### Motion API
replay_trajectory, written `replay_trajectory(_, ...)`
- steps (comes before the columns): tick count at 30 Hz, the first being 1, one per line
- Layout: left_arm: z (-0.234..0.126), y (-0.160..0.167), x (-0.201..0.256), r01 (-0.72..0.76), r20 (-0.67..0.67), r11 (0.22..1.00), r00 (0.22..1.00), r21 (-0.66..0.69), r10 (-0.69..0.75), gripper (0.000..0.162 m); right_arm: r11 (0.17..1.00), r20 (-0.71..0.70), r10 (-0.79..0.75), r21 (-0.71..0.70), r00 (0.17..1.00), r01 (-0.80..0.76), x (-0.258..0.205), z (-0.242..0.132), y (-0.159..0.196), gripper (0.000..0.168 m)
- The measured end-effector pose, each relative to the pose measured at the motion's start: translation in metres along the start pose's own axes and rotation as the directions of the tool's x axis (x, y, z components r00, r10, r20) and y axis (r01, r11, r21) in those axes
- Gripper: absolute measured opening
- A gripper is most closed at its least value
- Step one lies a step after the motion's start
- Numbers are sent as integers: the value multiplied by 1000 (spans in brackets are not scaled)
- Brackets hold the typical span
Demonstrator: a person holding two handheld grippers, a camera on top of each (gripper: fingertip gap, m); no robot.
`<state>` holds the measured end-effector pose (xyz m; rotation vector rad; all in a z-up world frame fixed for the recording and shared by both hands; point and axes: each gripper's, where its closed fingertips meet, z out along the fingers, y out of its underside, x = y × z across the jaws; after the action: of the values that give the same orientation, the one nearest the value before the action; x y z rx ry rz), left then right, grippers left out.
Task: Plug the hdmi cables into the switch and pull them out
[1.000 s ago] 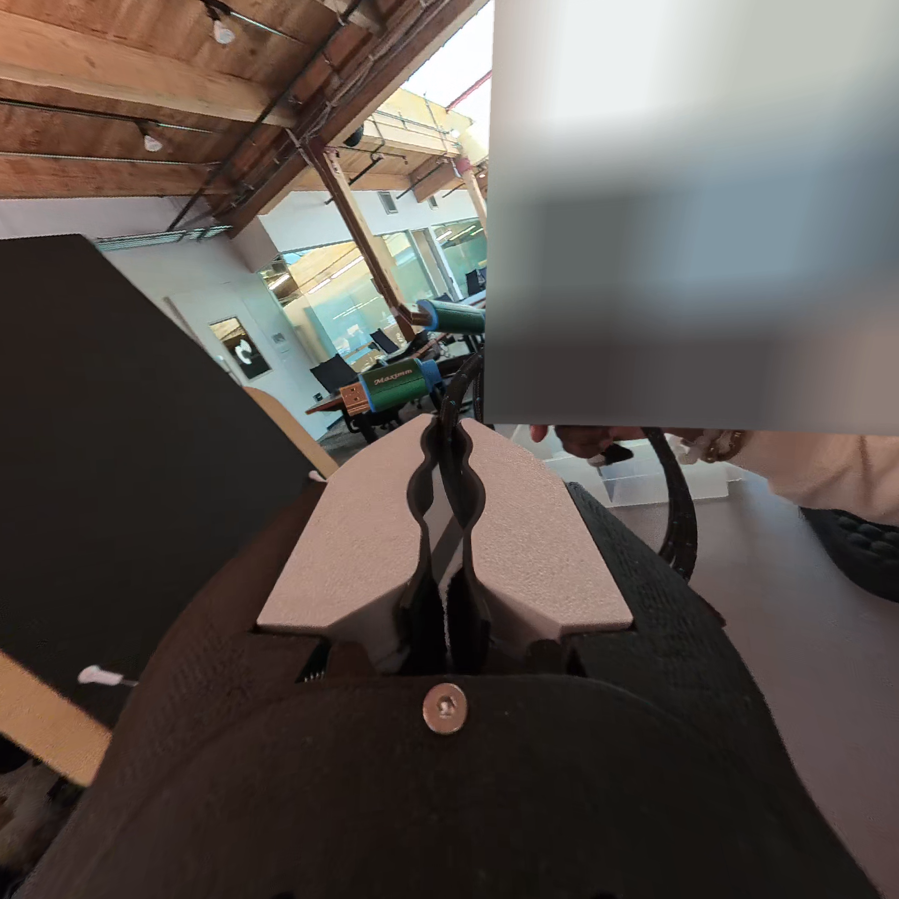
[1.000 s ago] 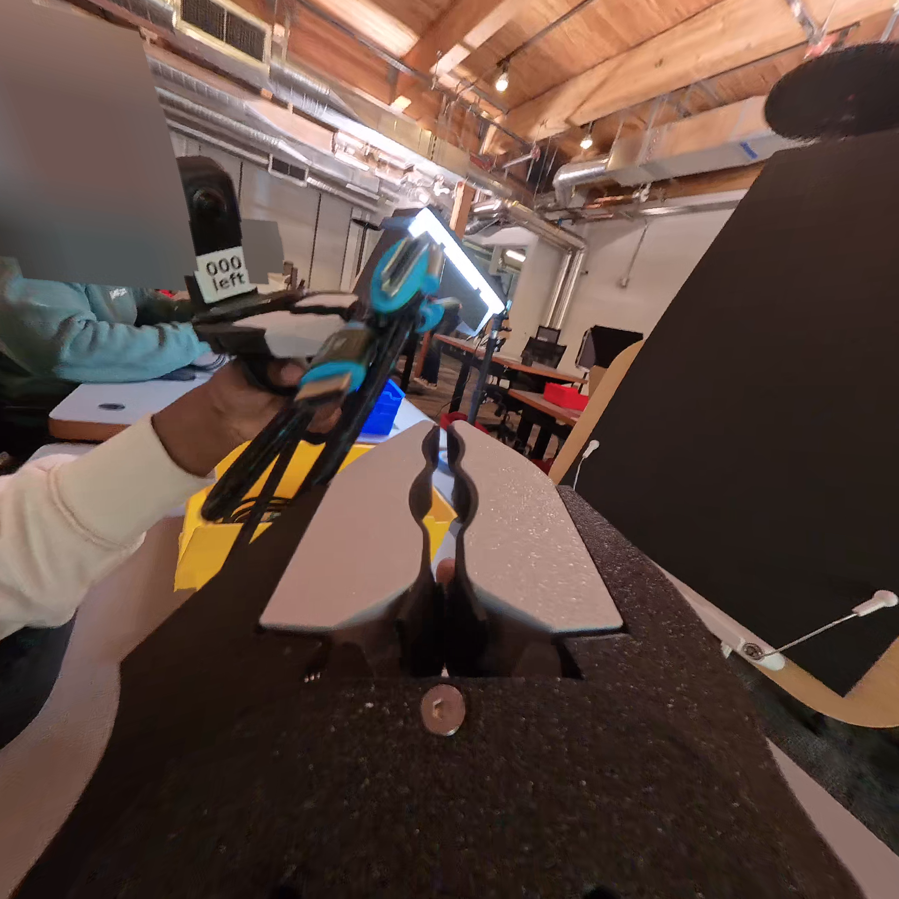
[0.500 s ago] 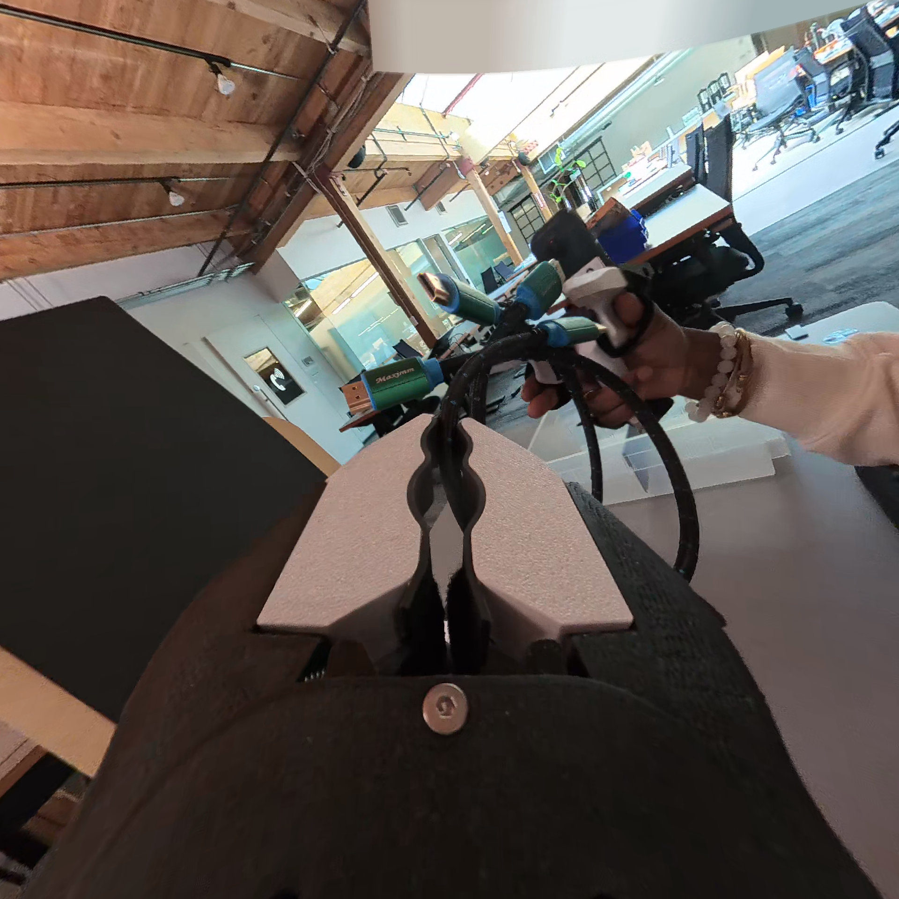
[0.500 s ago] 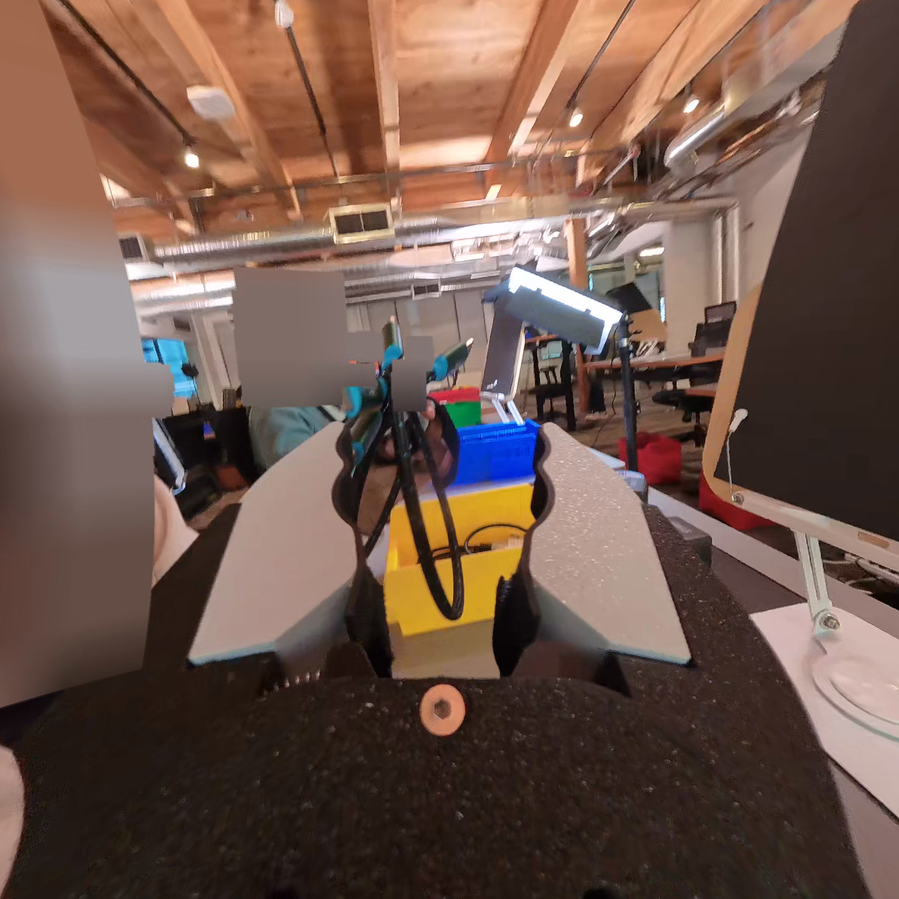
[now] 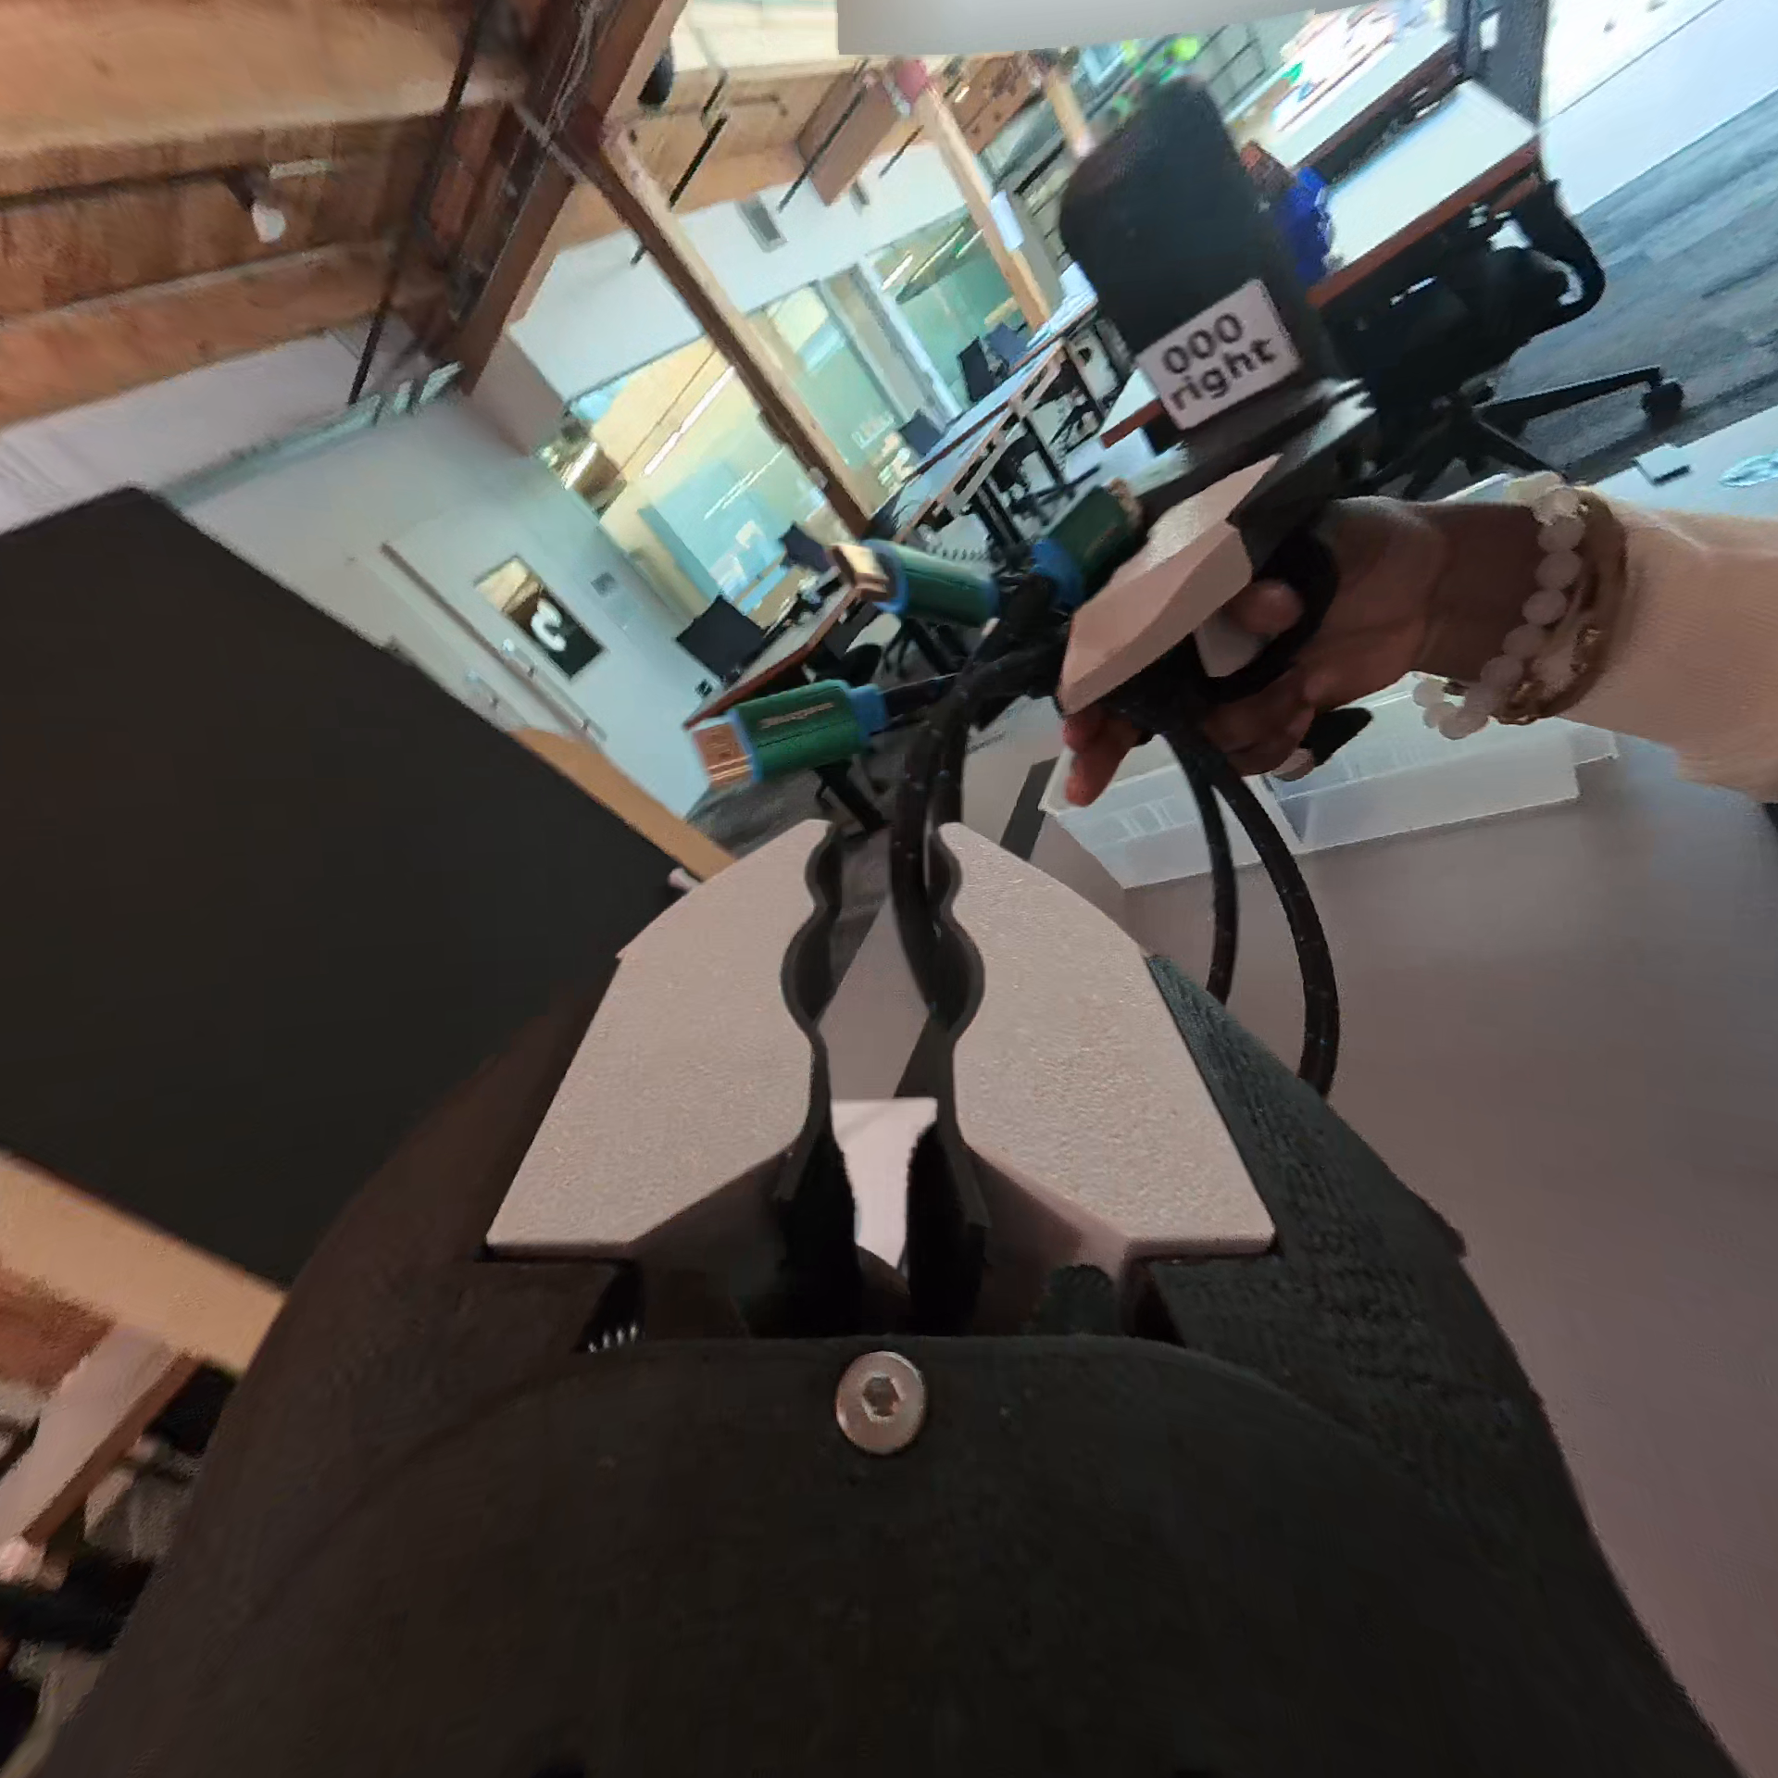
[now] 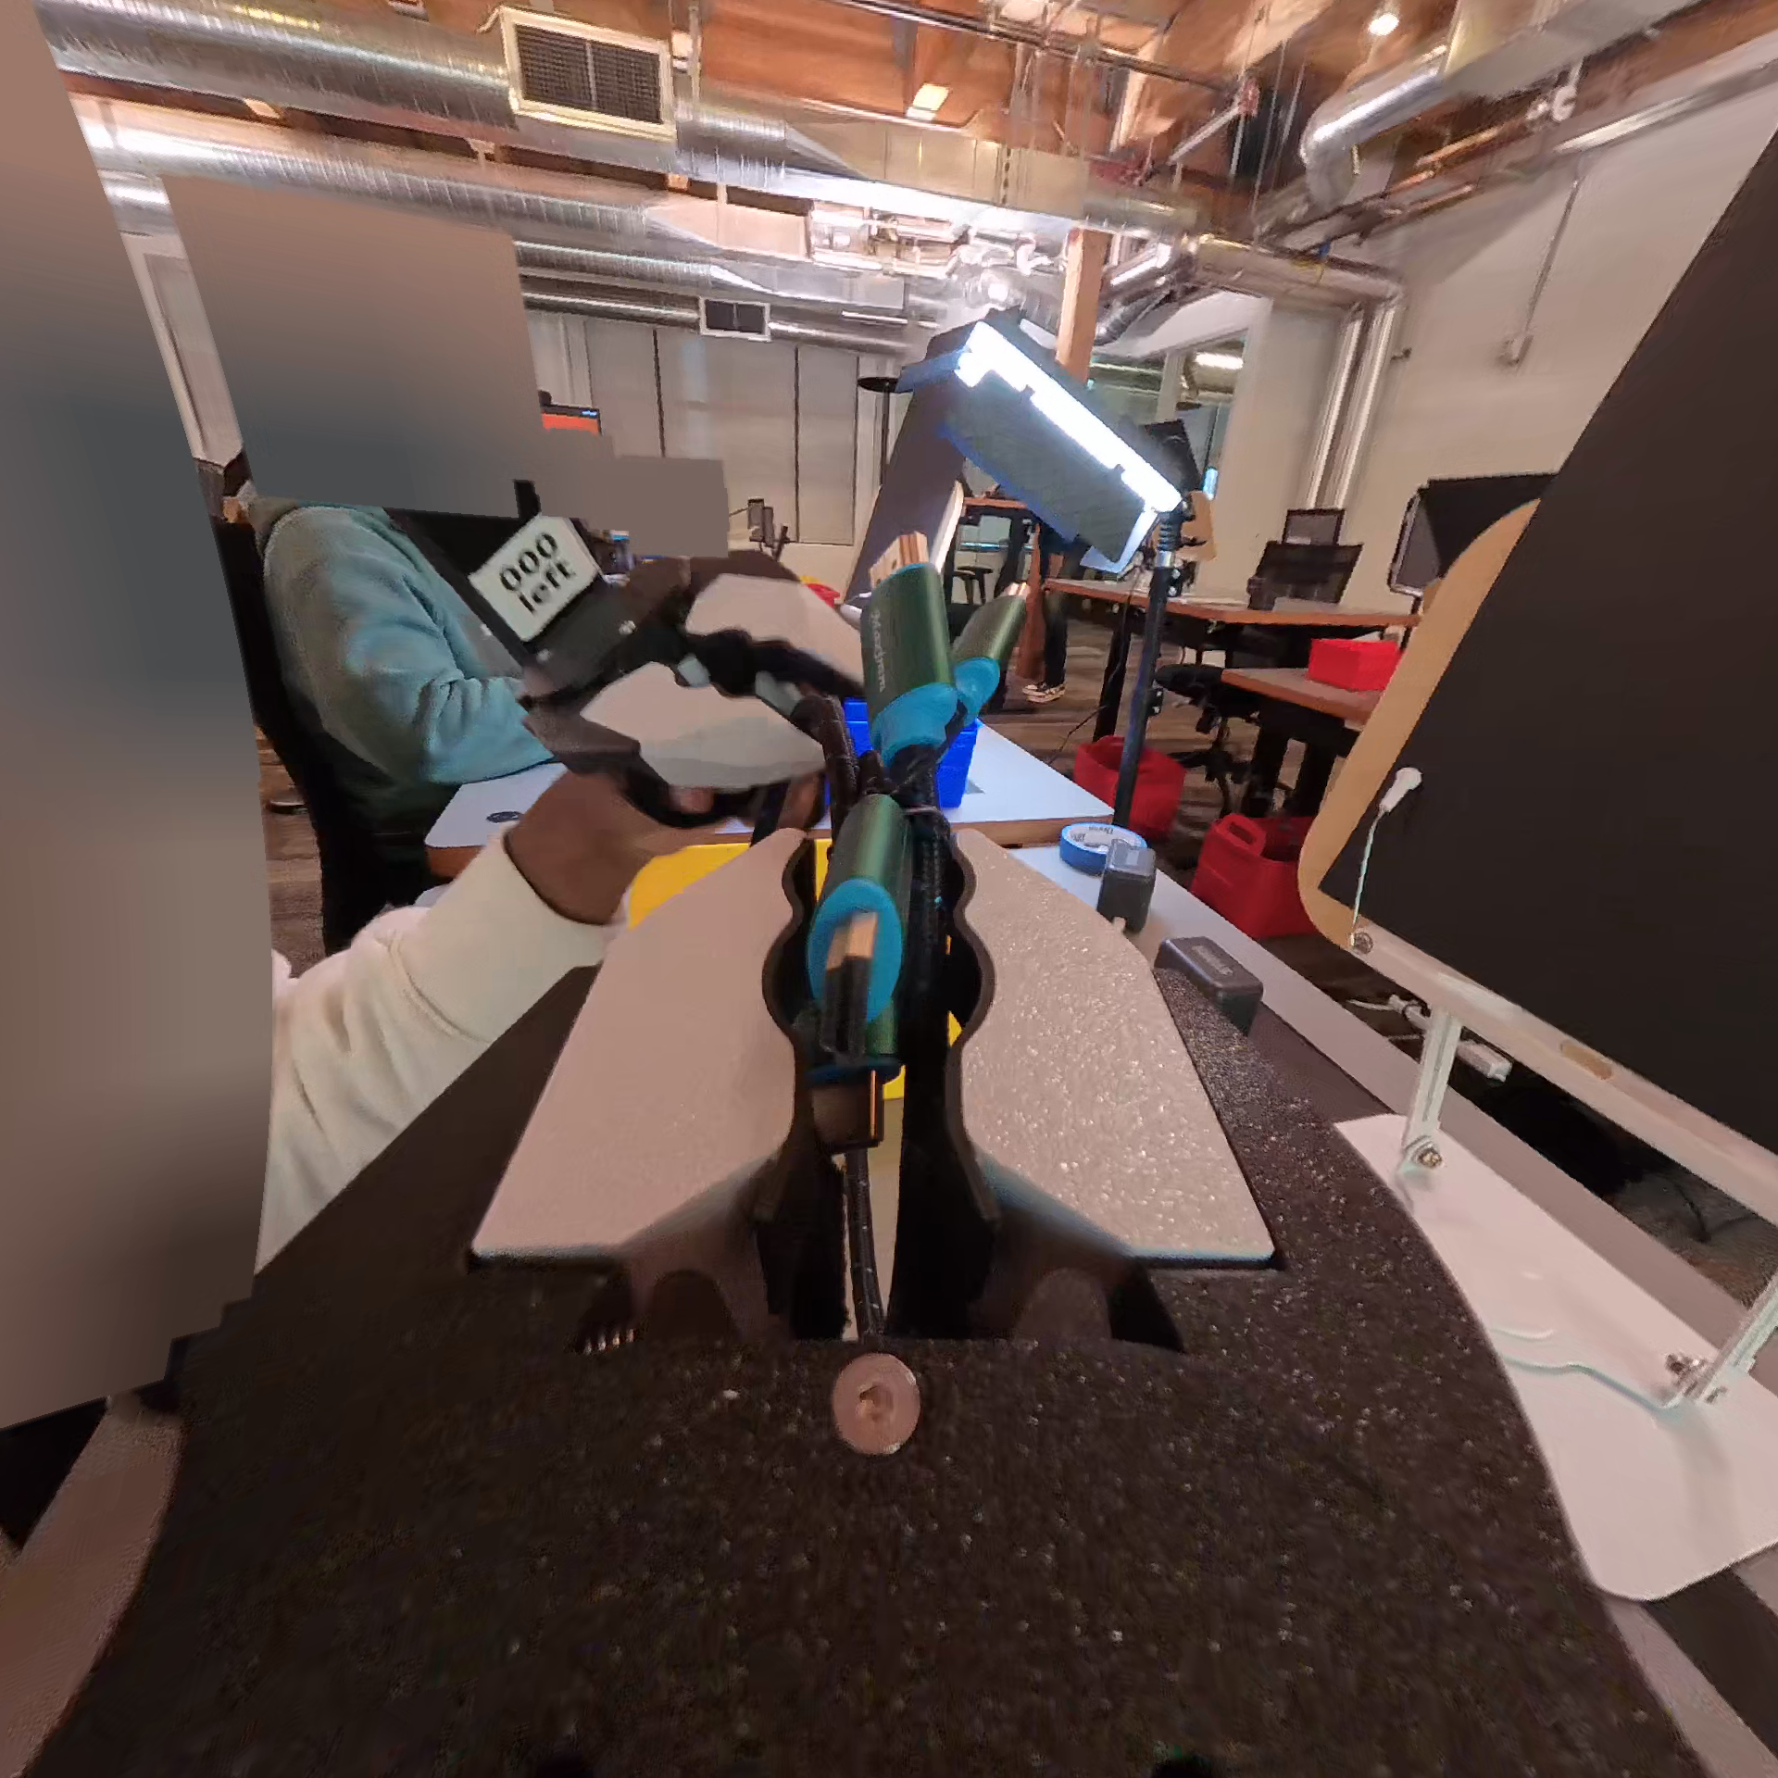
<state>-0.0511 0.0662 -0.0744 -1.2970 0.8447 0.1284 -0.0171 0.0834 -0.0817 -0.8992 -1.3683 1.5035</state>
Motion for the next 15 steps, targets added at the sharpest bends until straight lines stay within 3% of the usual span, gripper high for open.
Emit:
replay_trajectory(3, -35, 6, -25, 89, 84, 992, 993, -84, -82, 25, 998, -28, 21, -55, 999, -22, 6, 3, 11, 20)
replay_trajectory(5, -75, 16, -51, 186, 213, 972, 965, -145, -153, 25, 989, -71, 6, -146, 997, -17, 13, 7, 26, 19)
replay_trajectory(9, -166, 55, -90, 419, 513, 881, 817, -220, -261, 25, 960, -41, 81, -265, 996, -90, 8, 21, 56, 19)
replay_trajectory(11, -207, 89, -96, 517, 631, 799, 739, -306, -236, 27, 940, -6, 160, -305, 987, -154, 1, 30, 70, 19)
replay_trajectory(15, -254, 160, -72, 726, 711, 507, 647, -464, -275, 33, 873, 38, 302, -413, 952, -261, -10, 45, 106, 20)
